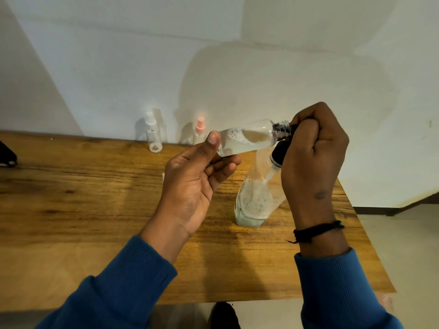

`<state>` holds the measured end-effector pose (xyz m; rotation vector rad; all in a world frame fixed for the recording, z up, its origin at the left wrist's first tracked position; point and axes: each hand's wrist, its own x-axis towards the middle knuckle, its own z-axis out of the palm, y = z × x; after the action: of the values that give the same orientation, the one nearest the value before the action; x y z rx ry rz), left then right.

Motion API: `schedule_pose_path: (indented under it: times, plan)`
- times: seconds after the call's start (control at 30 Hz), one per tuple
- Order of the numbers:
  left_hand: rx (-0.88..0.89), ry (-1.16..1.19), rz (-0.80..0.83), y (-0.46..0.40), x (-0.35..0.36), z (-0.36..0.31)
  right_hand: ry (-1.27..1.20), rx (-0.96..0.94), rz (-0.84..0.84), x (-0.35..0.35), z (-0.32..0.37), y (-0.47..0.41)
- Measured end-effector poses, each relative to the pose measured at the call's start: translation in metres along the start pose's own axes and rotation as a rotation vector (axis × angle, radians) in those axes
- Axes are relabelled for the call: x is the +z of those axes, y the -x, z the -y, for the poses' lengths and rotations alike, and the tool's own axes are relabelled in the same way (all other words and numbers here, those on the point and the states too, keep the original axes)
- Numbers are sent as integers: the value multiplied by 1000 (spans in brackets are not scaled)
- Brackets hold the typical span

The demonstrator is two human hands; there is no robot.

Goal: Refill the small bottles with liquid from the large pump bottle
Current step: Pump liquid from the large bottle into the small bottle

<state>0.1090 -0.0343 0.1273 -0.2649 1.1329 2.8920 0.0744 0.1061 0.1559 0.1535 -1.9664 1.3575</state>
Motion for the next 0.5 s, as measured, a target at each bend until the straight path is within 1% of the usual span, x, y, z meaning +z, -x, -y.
schedule_pose_path:
  times: [0.07, 0.2, 0.4, 0.5]
  plan:
    - [2, -3, 7, 0, 0, 0, 16, -9, -1, 0, 0, -1]
    - [5, -5, 0, -1, -1, 0, -38, 0, -12, 3, 2, 4]
    - [-3, -4, 2, -1, 0, 0, 13, -11, -5, -1, 2, -1]
    - [1, -12, -1, -1, -1, 0, -30, 4, -15, 3, 2, 3]
